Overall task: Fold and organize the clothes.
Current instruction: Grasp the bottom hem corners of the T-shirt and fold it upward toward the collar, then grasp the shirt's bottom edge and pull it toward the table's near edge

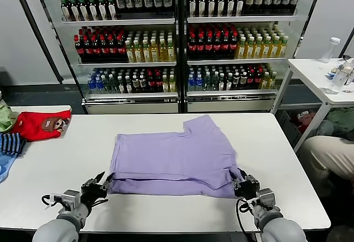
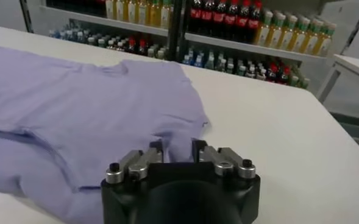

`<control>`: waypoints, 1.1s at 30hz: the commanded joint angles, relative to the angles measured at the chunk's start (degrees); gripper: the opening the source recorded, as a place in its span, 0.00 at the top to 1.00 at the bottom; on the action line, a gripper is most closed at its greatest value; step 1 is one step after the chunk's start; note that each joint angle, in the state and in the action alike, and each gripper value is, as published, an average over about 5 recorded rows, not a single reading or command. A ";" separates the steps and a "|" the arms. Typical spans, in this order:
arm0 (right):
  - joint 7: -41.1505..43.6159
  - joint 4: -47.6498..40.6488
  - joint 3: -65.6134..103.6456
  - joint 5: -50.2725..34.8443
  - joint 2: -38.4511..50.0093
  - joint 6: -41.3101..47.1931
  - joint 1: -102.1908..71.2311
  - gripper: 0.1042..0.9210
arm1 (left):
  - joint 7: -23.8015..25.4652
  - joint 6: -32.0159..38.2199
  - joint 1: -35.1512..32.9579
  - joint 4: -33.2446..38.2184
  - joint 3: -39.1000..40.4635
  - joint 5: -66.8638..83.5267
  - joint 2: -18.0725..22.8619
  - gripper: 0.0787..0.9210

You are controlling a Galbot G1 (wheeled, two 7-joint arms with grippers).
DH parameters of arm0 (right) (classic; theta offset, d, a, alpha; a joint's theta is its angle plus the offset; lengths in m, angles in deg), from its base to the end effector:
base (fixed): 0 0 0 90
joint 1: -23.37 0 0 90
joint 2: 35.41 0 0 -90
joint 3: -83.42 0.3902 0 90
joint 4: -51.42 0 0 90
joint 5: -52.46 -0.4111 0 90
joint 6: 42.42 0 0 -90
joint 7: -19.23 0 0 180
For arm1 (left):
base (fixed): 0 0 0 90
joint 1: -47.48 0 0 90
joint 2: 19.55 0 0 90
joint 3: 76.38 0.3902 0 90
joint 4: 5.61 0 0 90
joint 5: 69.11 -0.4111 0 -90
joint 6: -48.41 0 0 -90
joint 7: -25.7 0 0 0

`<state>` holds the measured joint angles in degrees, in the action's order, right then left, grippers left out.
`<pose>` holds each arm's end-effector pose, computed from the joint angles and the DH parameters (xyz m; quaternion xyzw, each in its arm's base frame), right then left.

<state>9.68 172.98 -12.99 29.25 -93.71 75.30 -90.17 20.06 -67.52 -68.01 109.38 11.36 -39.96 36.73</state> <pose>0.2515 -0.0587 -0.2944 0.0904 -0.9693 0.0803 0.2141 0.2621 0.1324 -0.3154 -0.0487 -0.9666 -0.0557 0.2453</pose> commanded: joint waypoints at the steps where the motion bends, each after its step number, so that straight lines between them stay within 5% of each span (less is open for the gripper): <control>1: -0.71 4.29 5.15 -2.26 -0.72 0.81 -8.68 0.35 | -2.49 -3.10 -5.97 7.44 -4.32 6.44 1.40 0.43; 8: -2.20 2.56 0.59 -2.49 -2.83 2.64 -7.51 0.14 | -2.39 -4.45 -4.85 6.20 -1.82 6.89 4.36 0.20; 15: -2.86 1.32 -2.12 -4.73 -2.67 4.12 -5.19 0.16 | -2.25 -6.90 -2.98 1.87 -1.52 6.71 5.47 0.12; 33: -2.85 3.30 1.12 -8.69 -1.16 4.39 -6.83 0.77 | -1.65 -7.18 -3.56 3.66 -1.19 6.48 5.86 0.69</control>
<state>6.99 175.11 -13.83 22.59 -95.41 79.17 -95.87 18.31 -73.84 -70.40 111.56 10.53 -33.98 42.36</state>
